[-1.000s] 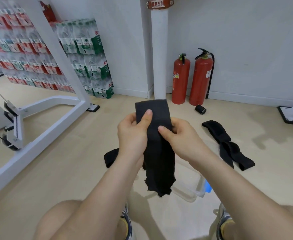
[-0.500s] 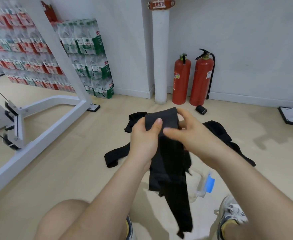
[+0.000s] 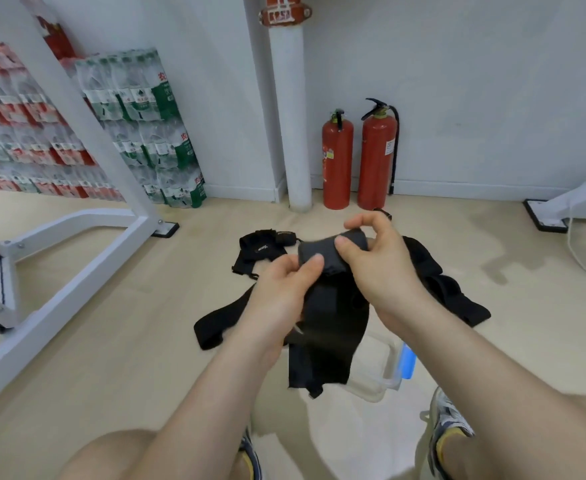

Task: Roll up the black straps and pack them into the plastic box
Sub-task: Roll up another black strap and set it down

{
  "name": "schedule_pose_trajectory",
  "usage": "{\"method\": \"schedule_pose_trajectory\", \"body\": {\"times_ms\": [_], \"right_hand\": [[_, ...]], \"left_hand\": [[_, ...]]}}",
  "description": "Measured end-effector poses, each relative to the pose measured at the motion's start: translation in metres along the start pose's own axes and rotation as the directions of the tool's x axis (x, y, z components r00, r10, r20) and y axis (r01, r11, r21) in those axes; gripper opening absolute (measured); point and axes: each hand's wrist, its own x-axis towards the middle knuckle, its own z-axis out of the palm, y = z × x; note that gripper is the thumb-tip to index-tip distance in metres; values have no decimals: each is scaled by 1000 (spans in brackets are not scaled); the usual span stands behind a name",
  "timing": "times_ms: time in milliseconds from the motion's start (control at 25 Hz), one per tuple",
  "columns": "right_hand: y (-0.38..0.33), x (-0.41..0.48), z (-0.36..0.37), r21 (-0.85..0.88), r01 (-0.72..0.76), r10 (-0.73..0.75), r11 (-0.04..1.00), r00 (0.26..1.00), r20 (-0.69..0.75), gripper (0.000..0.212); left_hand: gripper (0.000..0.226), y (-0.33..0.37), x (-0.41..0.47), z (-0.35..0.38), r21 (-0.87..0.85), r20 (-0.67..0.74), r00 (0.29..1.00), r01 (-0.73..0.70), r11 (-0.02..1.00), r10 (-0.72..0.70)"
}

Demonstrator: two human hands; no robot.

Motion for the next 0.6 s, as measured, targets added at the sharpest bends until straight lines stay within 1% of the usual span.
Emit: {"method": "schedule_pose_trajectory", "body": {"times_ms": [40,80,120,200,240,280,360,440,480,520,560,600], "right_hand": [[2,1,2,-24,-27,27,999,999,17,16],[3,3,2,-60,-28,32,998,997,71,17],[2,3,0,-106,-15,31,994,988,152,21],[-5,5,-8,-211,43,33,977,938,344,38],[-10,5,-13,-254,94,19,963,912,410,43],[-13,7,-18,-287,157,-18,945,901,434,44],[-16,12,-25,-378,260,-89,888,907,413,47],[-15,17,-29,-501,317,-122,805,916,383,58],[-12,22,-32,-542,292,-118,788,936,333,55],[-11,25,-35,-533,217,-96,817,964,247,45],[-12,26,-38,-455,101,-29,885,986,162,31],[-13,25,-40,-337,-24,74,941,988,137,18]], "left_hand": [[17,-1,0,-1,30,-37,999,-35,999,36],[14,-2,2,-5,37,-83,994,-65,997,68],[14,-1,4,-9,30,-127,988,-82,996,85],[18,1,9,-14,12,-198,975,-100,995,101],[20,1,11,-16,4,-219,970,-110,994,108],[20,2,11,-16,-4,-231,966,-119,993,115],[21,4,13,-18,-31,-260,958,-134,991,121],[20,6,16,-22,-60,-287,950,-147,987,124],[19,6,17,-23,-58,-292,948,-150,987,127],[19,6,17,-24,-45,-290,948,-153,987,133],[18,6,16,-24,-26,-284,947,-163,986,149],[16,5,15,-24,-4,-275,946,-182,983,174]]}}
